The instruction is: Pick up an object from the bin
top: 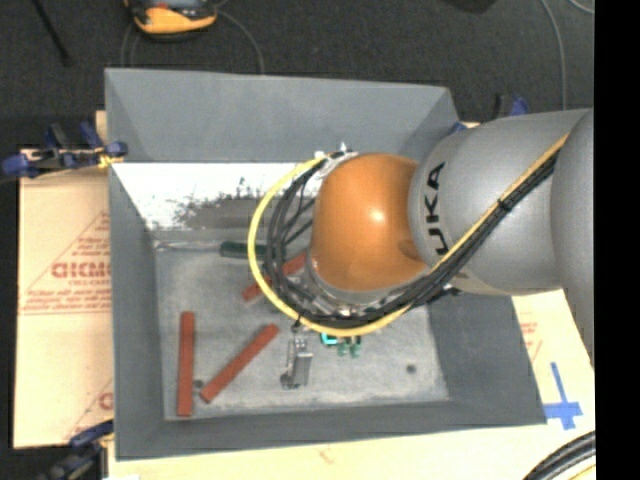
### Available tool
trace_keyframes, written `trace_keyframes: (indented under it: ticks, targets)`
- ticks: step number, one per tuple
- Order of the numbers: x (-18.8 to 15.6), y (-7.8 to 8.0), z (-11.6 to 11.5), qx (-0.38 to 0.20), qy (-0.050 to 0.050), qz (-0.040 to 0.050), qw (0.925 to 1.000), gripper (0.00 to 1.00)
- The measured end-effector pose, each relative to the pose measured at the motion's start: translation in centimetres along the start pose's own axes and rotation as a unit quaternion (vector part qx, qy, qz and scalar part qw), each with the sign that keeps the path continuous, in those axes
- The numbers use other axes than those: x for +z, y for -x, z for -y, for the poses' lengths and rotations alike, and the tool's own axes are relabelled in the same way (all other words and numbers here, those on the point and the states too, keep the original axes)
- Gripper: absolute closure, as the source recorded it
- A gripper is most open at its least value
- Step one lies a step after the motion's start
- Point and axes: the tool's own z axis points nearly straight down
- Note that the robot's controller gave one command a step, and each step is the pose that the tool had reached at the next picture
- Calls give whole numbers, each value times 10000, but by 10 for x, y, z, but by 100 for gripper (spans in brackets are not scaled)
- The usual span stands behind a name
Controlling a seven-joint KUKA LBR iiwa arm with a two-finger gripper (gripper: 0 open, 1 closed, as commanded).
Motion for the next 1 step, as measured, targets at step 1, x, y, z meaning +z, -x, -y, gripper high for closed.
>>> trace_keyframes:
  ticks: [1]
  targets:
    - [-3,2,0,17,5,36,10000,0]
